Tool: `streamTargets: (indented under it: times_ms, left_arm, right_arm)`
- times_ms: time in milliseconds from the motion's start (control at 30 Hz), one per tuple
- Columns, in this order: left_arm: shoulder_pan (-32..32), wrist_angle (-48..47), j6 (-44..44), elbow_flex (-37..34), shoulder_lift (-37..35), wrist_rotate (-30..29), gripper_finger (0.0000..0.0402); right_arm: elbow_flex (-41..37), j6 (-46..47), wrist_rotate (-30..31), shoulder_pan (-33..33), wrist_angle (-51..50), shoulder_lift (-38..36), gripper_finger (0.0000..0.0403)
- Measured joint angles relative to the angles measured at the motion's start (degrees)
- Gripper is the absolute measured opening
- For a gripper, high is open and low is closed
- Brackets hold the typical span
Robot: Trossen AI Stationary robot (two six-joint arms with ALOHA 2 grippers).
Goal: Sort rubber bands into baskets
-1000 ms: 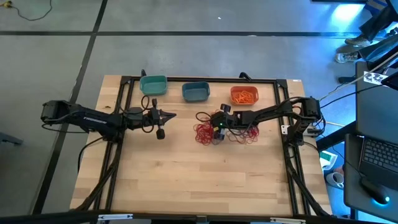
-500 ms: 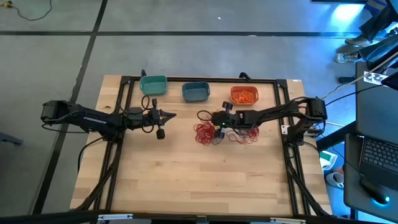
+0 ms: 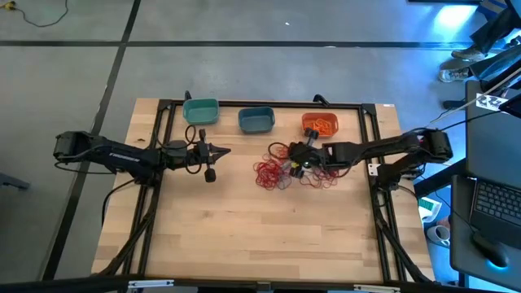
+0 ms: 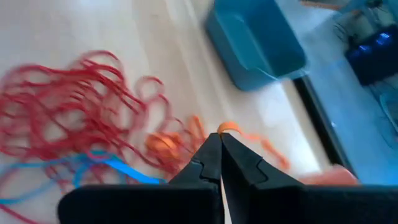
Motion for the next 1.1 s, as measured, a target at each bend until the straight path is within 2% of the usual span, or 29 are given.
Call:
streamTargets:
  times_ms: [233, 567, 933, 1100]
  left_arm:
    - [0.0, -0.02, 0.0, 0.0, -0.01, 0.02, 0.0005]
    - [0.0, -0.02, 0.26, 0.0, -0.01, 0.0, 0.0005]
    - [0.0, -0.02, 0.31, 0.0, 0.01, 0.02, 0.0005]
    - [0.0, -0.03, 0.28, 0.0, -0.01, 0.01, 0.0005]
  right_arm:
    - [0.0, 1.51, 7.91, -0.95, -5.82, -4.8, 0.0009]
    - [0.0, 5.58, 7.21, -11.6, -11.95, -4.91, 0.001]
    - [0.0, 9.78, 6.25, -23.57, -11.71, -4.95, 0.001]
    - [0.0, 12.51, 2.47, -28.31, -10.1, -3.46, 0.0012]
